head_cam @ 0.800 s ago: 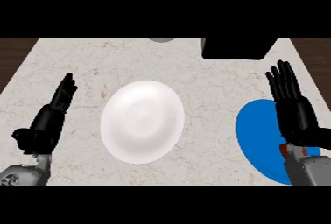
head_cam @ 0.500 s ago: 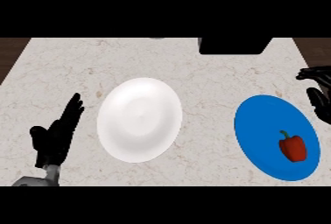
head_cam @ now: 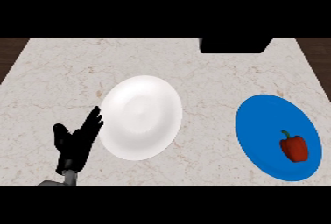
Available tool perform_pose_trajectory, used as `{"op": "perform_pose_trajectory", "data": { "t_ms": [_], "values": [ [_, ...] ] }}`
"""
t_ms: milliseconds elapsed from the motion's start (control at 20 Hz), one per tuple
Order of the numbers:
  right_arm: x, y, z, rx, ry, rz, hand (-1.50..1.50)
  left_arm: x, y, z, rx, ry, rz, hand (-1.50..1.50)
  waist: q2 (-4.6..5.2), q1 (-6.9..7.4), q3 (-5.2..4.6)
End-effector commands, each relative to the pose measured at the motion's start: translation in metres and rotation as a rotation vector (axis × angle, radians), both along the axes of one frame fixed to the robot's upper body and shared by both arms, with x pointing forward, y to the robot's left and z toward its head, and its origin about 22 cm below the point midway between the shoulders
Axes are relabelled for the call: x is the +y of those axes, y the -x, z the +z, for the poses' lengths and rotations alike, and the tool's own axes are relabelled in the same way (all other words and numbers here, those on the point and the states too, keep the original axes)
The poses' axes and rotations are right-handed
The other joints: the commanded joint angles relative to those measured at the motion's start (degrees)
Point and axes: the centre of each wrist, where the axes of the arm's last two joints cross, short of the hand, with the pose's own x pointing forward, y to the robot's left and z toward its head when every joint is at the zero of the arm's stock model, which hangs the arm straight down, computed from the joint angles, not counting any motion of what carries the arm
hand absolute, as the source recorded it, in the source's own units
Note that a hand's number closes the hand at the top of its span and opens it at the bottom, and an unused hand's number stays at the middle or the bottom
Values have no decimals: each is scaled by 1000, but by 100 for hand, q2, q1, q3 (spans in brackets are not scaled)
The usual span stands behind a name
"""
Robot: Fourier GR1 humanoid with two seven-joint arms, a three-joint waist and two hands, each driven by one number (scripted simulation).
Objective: Pick the bell pepper from the plate and place it in the plate
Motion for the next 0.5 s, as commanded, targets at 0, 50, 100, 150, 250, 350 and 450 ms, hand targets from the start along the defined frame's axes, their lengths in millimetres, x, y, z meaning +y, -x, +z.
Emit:
{"op": "perform_pose_trajectory", "data": {
  "t_ms": [0,50,100,150,250,350,450],
  "values": [
    [-42,14,19,-24,13,45,-150,-2,2,7,30,10,-16,0,-40,32,-4],
    [-60,37,8,7,44,54,-150,3,2,-11,40,24,-5,0,-26,12,-2],
    [-50,21,-3,13,82,36,-150,-10,12,1,45,15,-15,0,-34,65,-2],
    [-63,27,13,57,100,40,-150,0,23,-4,41,21,-16,0,-34,81,-2],
    [-54,27,23,168,248,111,-150,-20,-8,1,23,30,-4,0,-28,-1,-7],
    [-54,33,34,294,364,147,-150,1,12,-12,48,14,-7,0,-42,14,-16],
    [-55,31,47,379,474,182,-150,3,6,0,33,16,-18,0,-38,68,-12]
  ]
}}
